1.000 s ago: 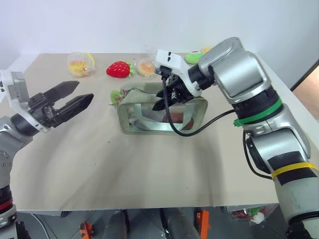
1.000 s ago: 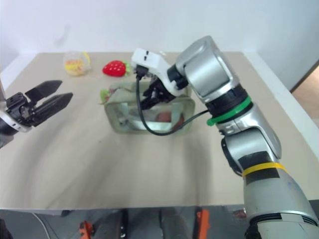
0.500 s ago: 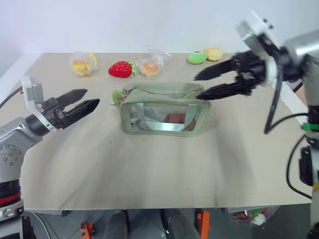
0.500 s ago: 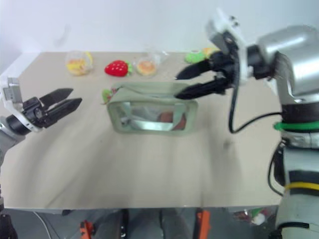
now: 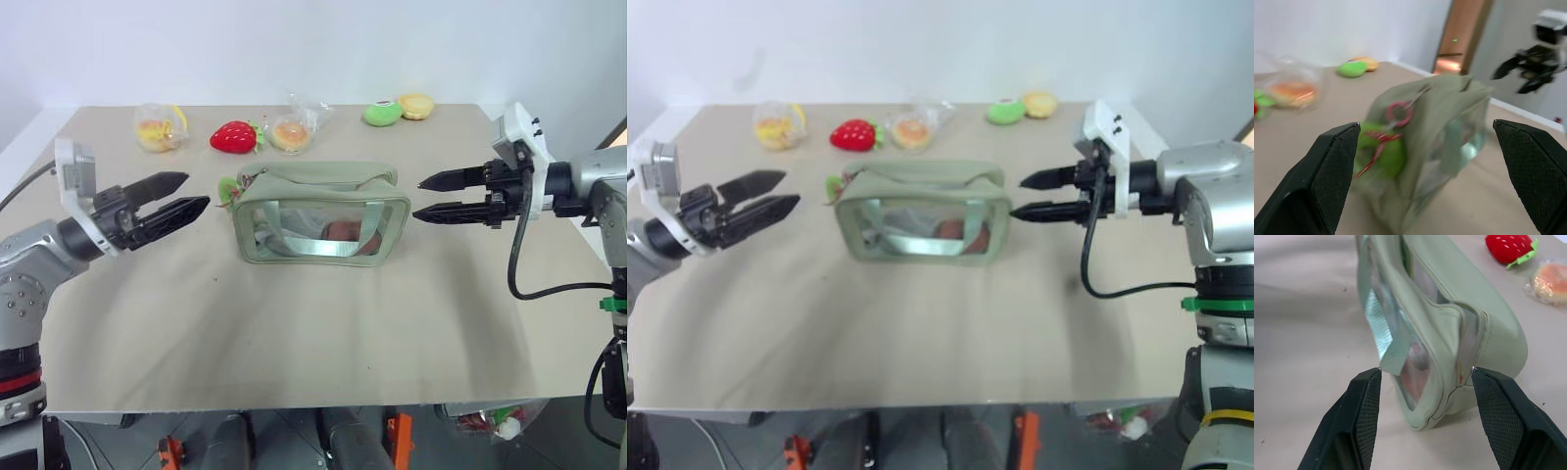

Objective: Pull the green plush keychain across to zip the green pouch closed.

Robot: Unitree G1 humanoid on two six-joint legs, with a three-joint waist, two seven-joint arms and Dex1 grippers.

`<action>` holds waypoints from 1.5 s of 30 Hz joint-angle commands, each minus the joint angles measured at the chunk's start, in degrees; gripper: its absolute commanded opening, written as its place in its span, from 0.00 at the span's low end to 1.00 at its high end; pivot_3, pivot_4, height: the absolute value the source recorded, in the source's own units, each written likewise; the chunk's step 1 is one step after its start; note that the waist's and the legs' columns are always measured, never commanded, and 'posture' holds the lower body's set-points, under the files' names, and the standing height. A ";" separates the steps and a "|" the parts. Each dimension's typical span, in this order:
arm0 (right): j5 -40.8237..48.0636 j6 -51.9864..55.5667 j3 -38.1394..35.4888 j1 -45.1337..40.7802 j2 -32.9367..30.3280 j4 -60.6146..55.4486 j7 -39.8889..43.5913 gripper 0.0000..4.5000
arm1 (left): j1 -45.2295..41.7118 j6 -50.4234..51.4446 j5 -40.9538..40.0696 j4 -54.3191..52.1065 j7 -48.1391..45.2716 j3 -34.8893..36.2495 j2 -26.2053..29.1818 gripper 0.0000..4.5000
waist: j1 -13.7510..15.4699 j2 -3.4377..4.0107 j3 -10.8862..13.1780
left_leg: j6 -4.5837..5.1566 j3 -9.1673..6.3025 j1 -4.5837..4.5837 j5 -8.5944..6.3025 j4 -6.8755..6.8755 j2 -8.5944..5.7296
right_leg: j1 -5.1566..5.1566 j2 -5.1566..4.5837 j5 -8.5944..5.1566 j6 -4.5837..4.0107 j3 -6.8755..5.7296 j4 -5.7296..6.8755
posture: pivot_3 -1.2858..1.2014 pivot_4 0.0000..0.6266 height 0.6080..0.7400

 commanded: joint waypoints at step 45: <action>-2.68 -2.97 1.50 0.49 7.83 4.14 -4.35 0.01 | -5.64 -0.30 14.76 16.48 6.35 -7.79 -0.19 1.00 | 0.02 -0.01 0.00 | 0.02 -0.10 0.10 0.01 0.19 -0.01 | 0.25 0.02 0.04 0.09 -0.05 -0.01 | 0.52 0.24 1.00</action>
